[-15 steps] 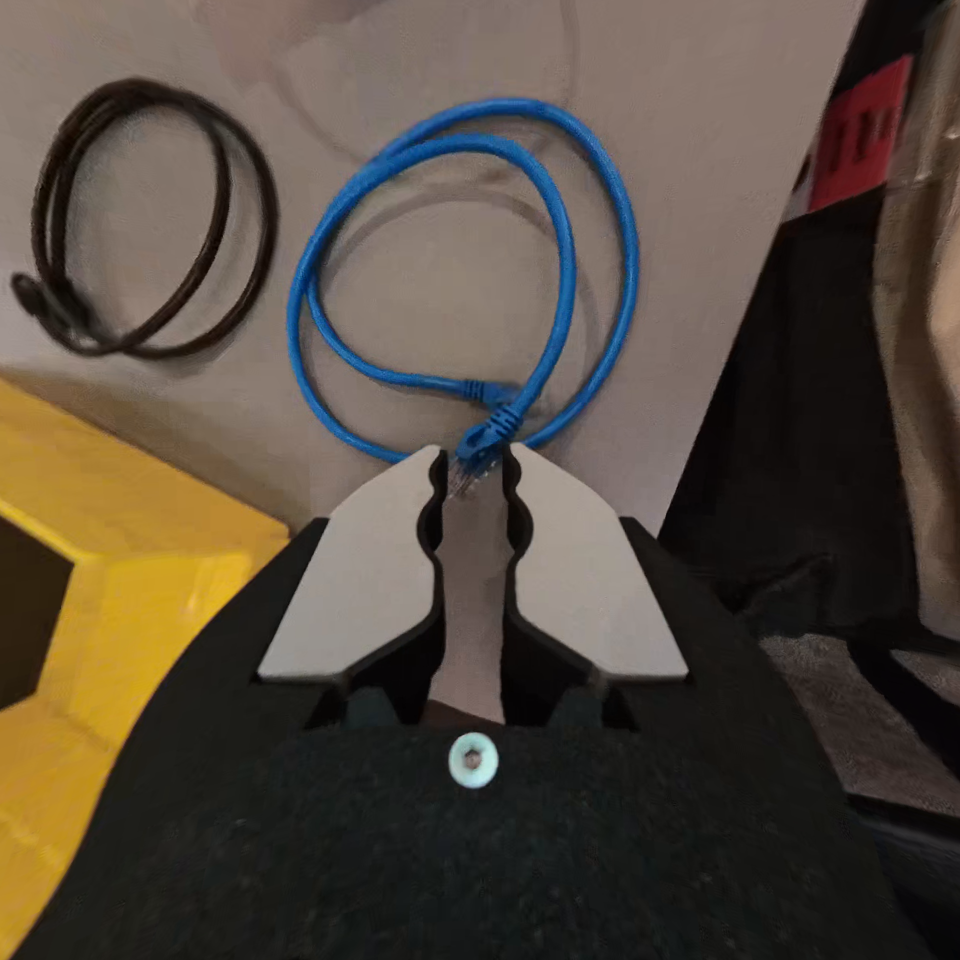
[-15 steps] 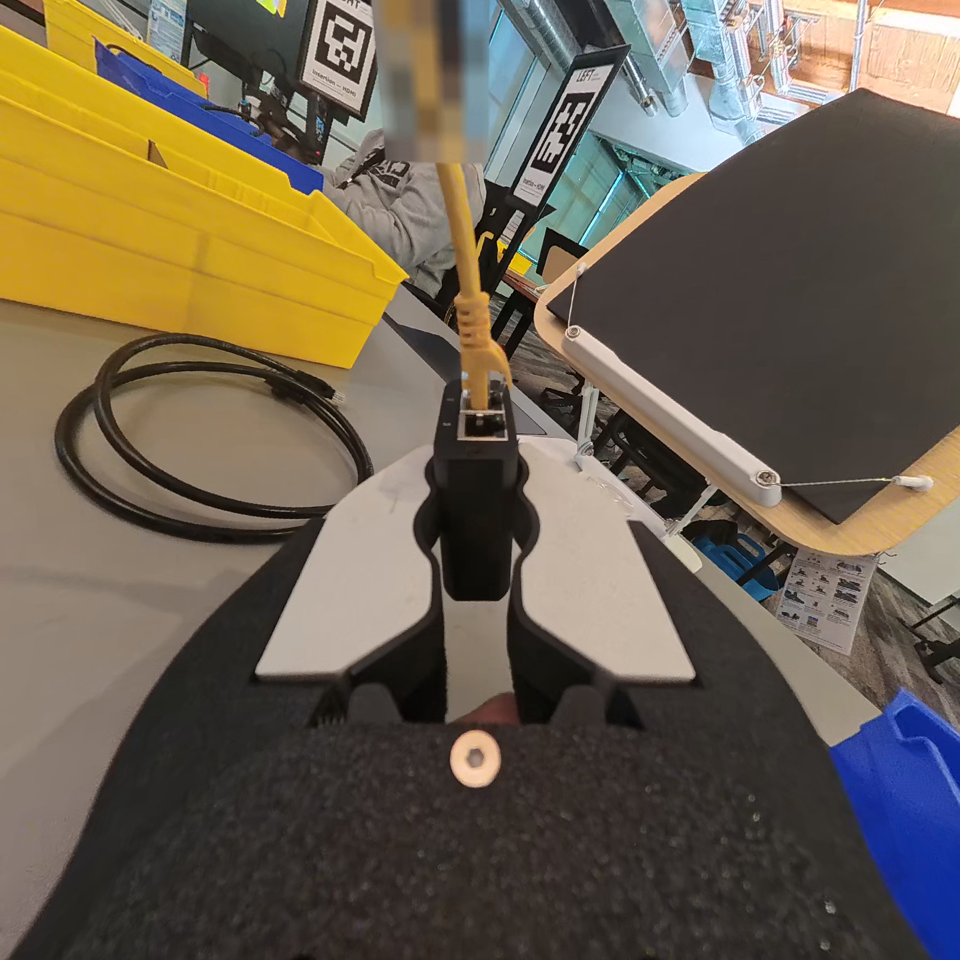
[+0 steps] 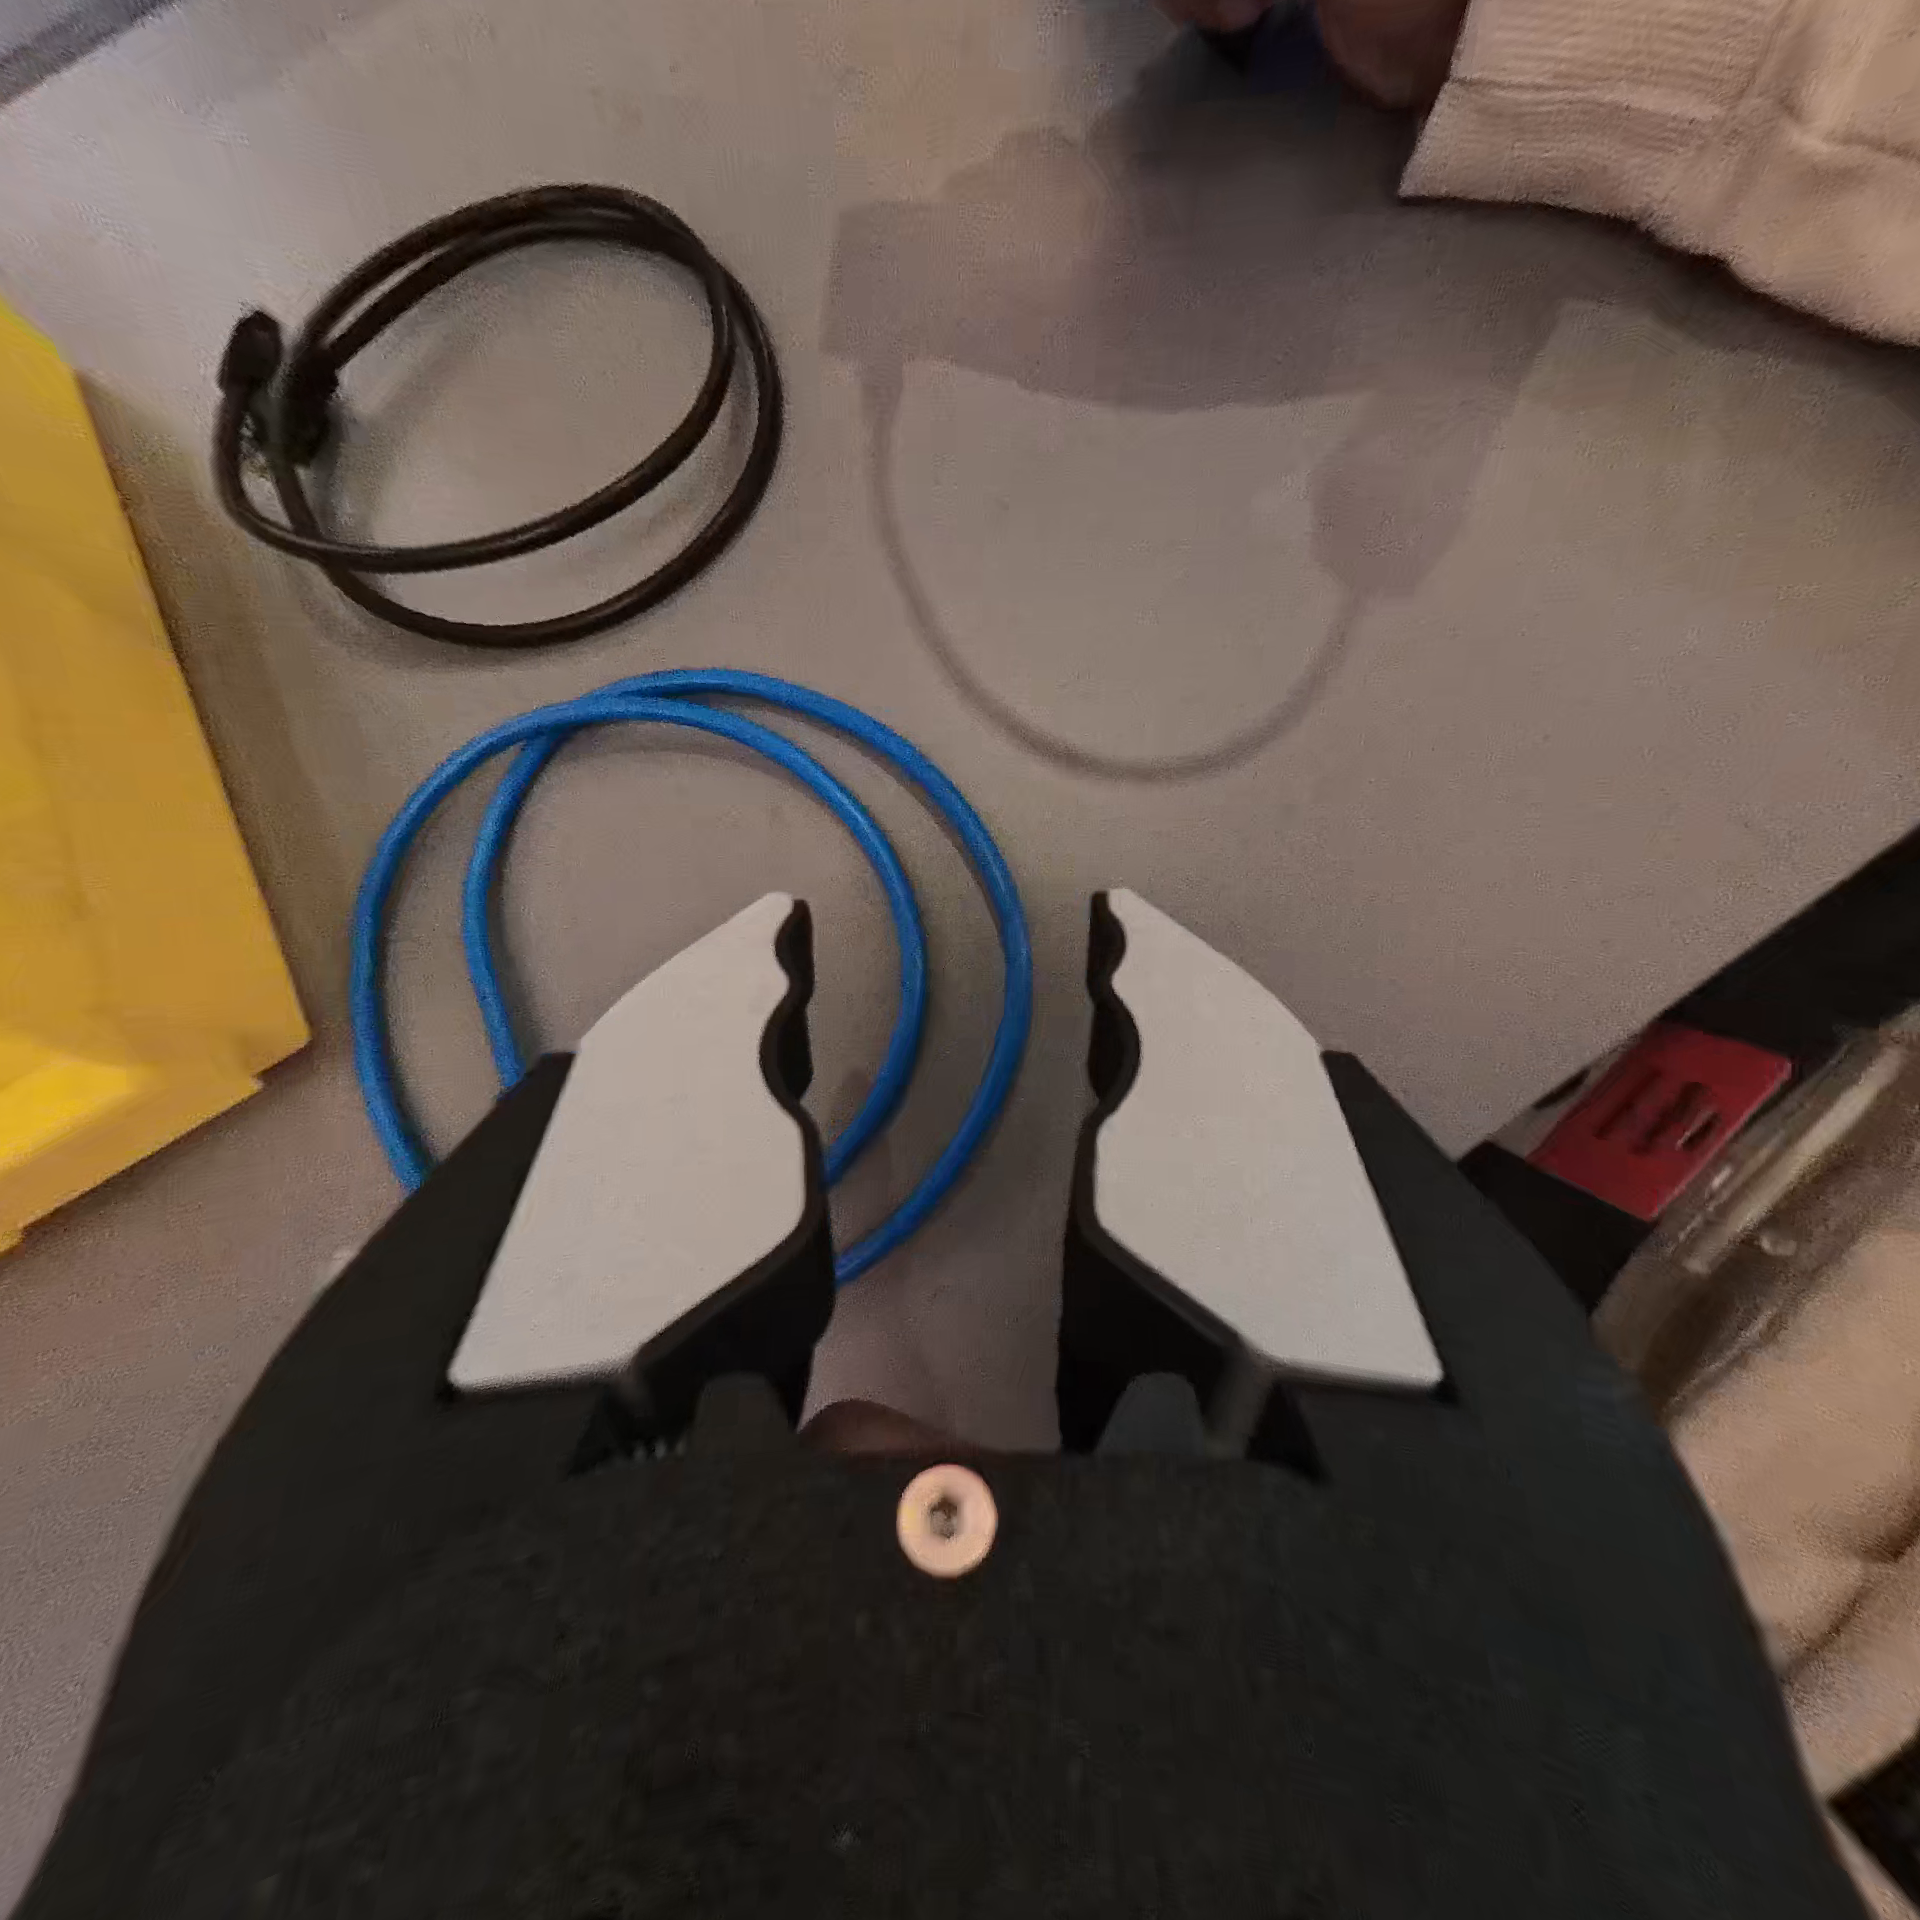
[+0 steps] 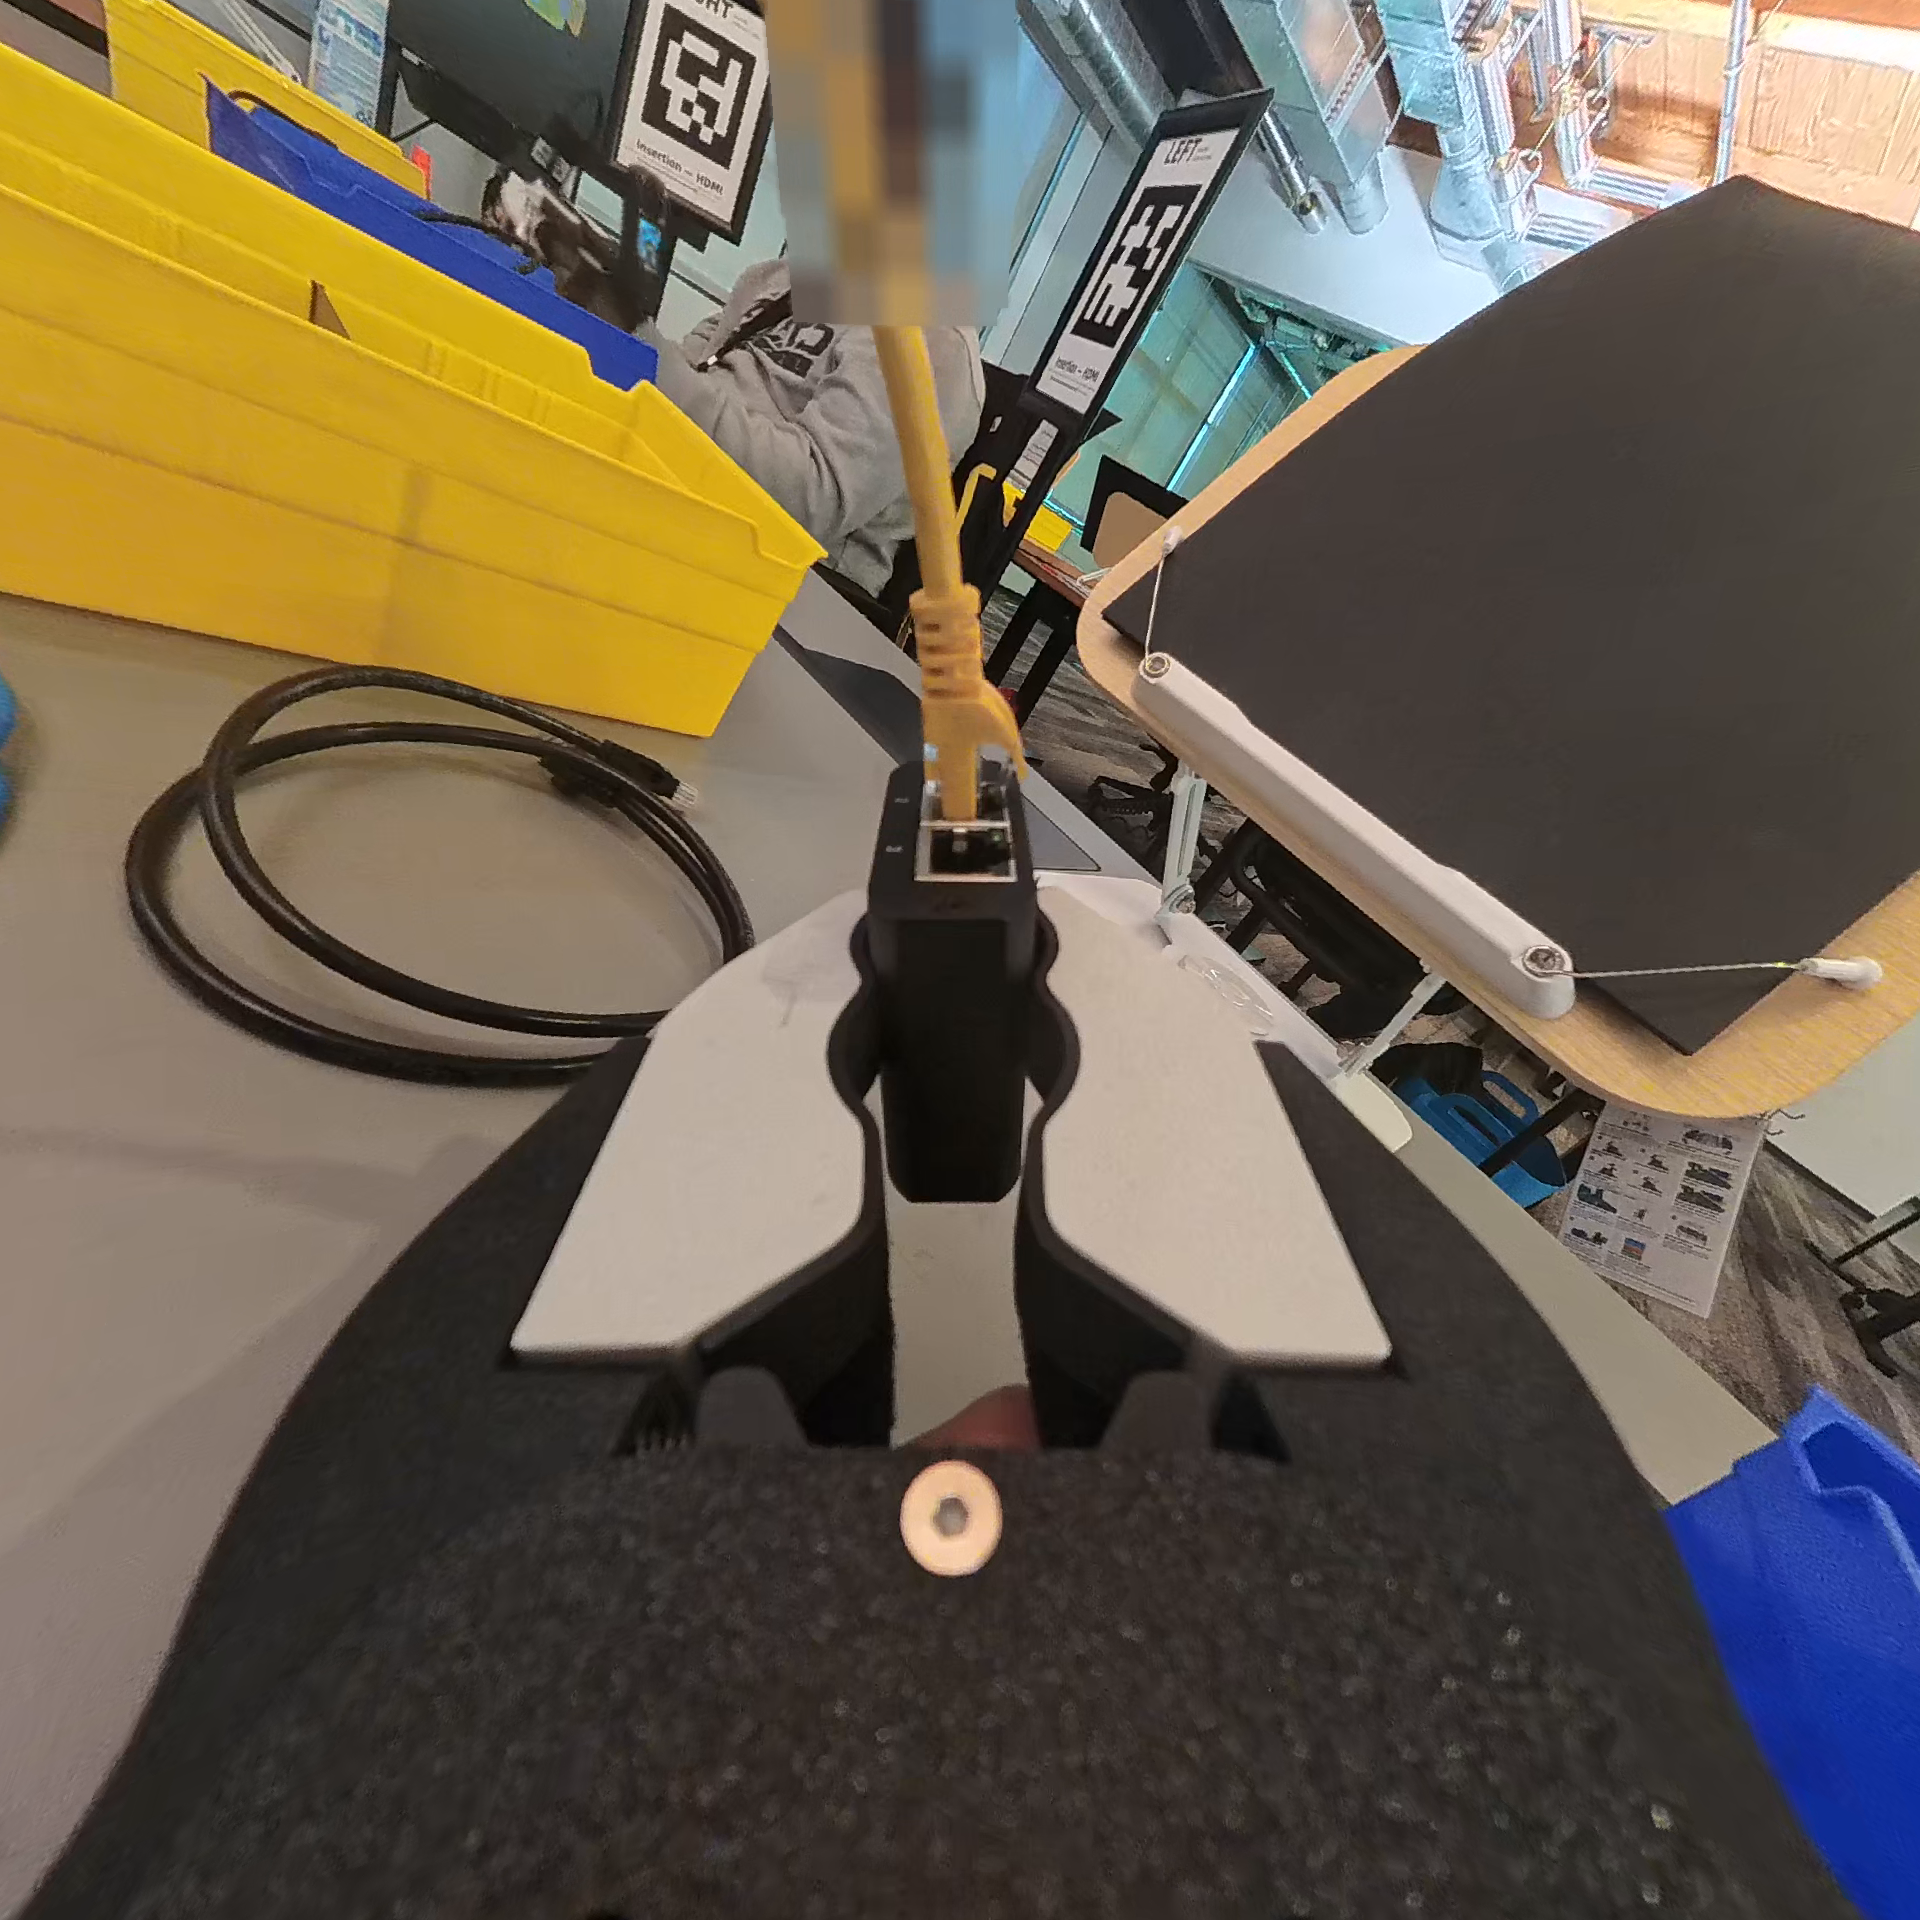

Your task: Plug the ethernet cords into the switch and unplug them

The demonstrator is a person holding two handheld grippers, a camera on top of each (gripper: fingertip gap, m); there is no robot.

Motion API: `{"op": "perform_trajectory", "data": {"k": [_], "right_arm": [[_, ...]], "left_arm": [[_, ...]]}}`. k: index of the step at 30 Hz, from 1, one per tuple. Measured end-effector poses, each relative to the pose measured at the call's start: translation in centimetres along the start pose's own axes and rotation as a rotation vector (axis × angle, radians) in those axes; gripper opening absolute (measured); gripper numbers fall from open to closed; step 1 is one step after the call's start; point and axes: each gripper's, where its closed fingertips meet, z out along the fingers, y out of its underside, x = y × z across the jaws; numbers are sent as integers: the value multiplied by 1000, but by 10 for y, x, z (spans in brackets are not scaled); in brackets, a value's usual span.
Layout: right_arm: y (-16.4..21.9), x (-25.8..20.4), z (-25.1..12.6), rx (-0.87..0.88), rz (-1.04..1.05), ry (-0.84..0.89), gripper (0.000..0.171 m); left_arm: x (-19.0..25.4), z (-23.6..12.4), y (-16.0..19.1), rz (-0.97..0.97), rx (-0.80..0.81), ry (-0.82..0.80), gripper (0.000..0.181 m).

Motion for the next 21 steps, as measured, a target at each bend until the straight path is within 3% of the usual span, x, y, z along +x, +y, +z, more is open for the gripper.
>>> {"op": "perform_trajectory", "data": {"k": [4,9,10,13,17,21], "right_arm": [[0,1,-1,2,5,2,24],[0,-1,0,0,-4,-4,24],[0,-1,0,0,-7,-4,24],[0,-1,-1,-1,-4,-2,24],[0,0,0,-2,-2,-2,24],[0,-1,0,-3,-9,-3,24]], "left_arm": [[5,37,14,-70,-137,8,53],[12,54,13,-36,-183,35,13],[16,55,12,-5,-186,55,12],[42,50,13,189,-169,191,7],[73,25,33,656,-104,343,6],[51,17,40,666,-113,311,9]]}}
